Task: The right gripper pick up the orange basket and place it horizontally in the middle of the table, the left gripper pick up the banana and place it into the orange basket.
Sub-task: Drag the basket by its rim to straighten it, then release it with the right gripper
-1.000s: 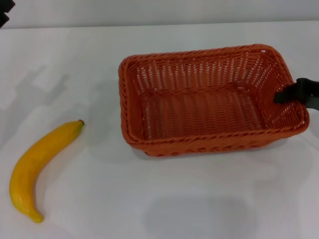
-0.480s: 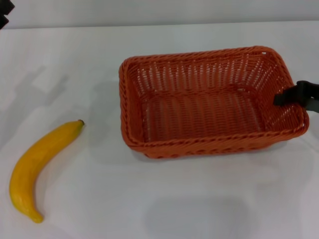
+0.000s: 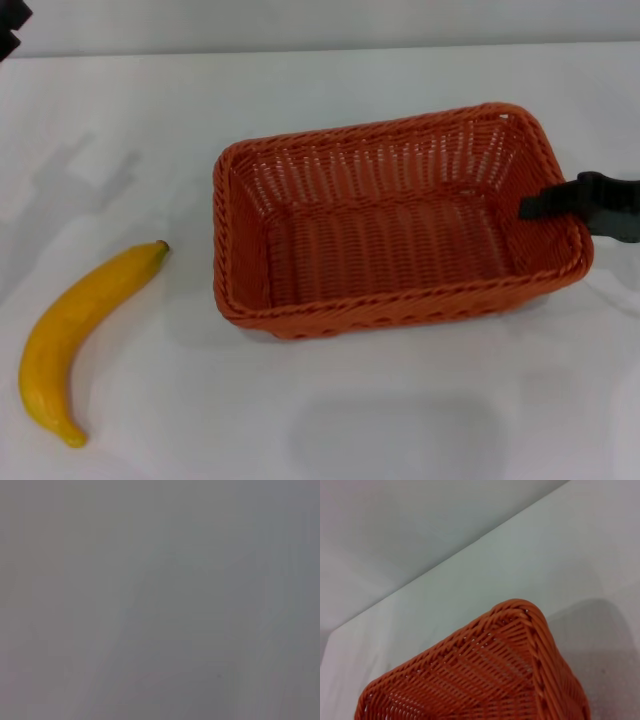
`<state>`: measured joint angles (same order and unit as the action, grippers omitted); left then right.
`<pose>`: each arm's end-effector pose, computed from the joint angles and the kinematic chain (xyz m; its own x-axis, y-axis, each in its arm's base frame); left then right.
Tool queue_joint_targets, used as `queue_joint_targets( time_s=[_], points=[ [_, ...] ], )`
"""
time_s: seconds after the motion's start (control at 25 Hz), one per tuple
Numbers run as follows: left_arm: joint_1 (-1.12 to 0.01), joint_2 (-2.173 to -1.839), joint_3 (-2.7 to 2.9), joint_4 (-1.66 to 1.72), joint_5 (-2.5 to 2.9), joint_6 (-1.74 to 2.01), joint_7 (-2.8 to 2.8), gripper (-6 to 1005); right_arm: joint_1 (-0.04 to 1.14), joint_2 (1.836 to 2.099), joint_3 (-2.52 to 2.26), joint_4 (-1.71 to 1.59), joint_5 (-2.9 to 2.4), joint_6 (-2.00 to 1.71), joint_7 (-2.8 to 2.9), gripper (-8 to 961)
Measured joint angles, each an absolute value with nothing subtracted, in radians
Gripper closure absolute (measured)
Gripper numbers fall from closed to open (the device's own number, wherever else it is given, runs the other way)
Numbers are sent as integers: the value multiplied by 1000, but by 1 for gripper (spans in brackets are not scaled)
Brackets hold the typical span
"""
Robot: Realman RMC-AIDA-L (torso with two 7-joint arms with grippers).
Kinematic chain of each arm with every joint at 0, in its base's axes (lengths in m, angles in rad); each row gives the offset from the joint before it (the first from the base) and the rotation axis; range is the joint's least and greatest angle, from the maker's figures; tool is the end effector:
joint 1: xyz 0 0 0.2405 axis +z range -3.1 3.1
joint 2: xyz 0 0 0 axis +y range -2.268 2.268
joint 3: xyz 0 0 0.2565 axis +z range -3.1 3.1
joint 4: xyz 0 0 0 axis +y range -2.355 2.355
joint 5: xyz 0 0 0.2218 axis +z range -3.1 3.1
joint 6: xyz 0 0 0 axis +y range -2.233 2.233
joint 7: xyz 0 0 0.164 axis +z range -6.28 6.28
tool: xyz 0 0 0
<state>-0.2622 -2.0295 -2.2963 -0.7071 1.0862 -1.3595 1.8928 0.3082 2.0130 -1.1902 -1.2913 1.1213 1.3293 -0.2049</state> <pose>-0.2990 0.3506 0.0998 0.4634 -0.0308 0.8856 0.7313 -0.5511 -0.4019 0.2396 0.3580 0.0289 0.0791 -0.8940 -0.4410 -0.9961 -0.0879 -0.0005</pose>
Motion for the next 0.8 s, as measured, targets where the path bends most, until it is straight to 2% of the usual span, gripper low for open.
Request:
queue_joint_targets(
  time_s=[0.12,0.4,0.8],
  points=[
    [-261,-2030,-2296,-707,1086,-1364,1891,210,308,2011,-1179,-1289,1123,1342,-221,648],
    [-261,-2032,-2296,-707,1084,-1378,1890,210,358,2002,-1081,-1202,1116,1421,-309,647],
    [-252,-2037,-2298,-709,1070,-1390,1889,211,447,1967,-1049,-1137,1007,1482,-381,646]
  ],
)
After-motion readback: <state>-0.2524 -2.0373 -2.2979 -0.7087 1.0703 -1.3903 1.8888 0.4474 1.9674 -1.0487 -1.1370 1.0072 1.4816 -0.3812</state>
